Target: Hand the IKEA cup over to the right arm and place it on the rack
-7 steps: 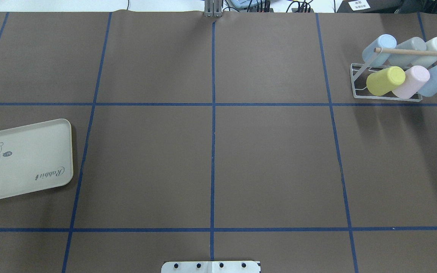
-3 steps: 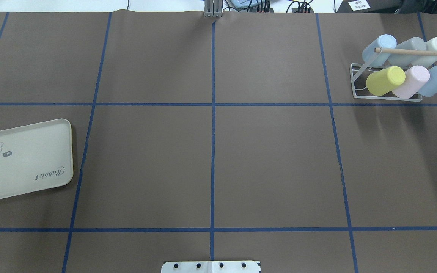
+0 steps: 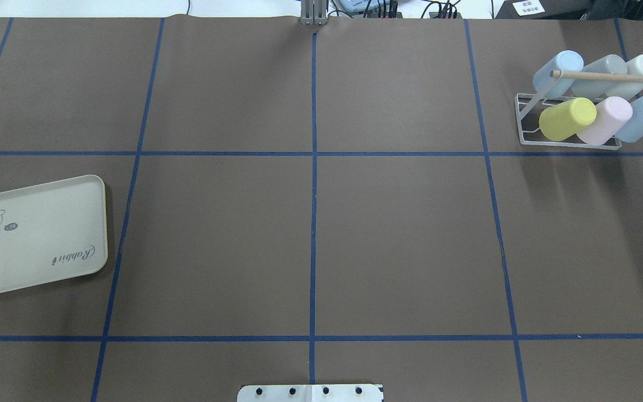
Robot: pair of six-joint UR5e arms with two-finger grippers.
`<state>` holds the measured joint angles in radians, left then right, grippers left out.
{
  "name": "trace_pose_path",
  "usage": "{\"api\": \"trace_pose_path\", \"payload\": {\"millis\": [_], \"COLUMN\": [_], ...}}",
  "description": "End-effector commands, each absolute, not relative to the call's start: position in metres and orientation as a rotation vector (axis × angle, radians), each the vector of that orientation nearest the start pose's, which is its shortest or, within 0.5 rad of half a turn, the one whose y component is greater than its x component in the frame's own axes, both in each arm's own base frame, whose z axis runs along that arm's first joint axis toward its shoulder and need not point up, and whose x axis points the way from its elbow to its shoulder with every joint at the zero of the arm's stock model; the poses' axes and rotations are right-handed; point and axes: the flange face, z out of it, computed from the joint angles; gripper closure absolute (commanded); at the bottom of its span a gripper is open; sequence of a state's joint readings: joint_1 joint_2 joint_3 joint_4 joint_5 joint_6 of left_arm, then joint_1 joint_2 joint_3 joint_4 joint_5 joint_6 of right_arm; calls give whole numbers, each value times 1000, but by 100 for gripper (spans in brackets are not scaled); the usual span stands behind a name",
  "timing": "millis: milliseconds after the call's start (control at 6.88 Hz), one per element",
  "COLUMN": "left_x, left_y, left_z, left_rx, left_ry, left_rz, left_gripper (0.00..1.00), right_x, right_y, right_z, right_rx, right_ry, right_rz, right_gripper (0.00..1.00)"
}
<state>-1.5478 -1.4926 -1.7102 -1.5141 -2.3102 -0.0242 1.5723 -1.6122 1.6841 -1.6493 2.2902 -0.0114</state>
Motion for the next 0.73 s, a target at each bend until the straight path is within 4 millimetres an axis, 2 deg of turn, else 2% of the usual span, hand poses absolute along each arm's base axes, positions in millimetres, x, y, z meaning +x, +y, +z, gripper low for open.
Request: {"api": "trace_pose_path", "payload": {"millis": [0, 581], "left_x": [-56, -56], "left_y": [-460, -460], "left_z": [636, 635], "left_rx": [-14, -10], "left_ry": [739, 739], "left_rz": [1, 8], "left_gripper": [0, 0], "right_x": [68, 68], "right_y": [-473, -473], "right_z": [634, 634], "right_rx": [0, -3], "right_ry": [-719, -721], "right_rz": [-7, -6], "right_gripper": [0, 0]}}
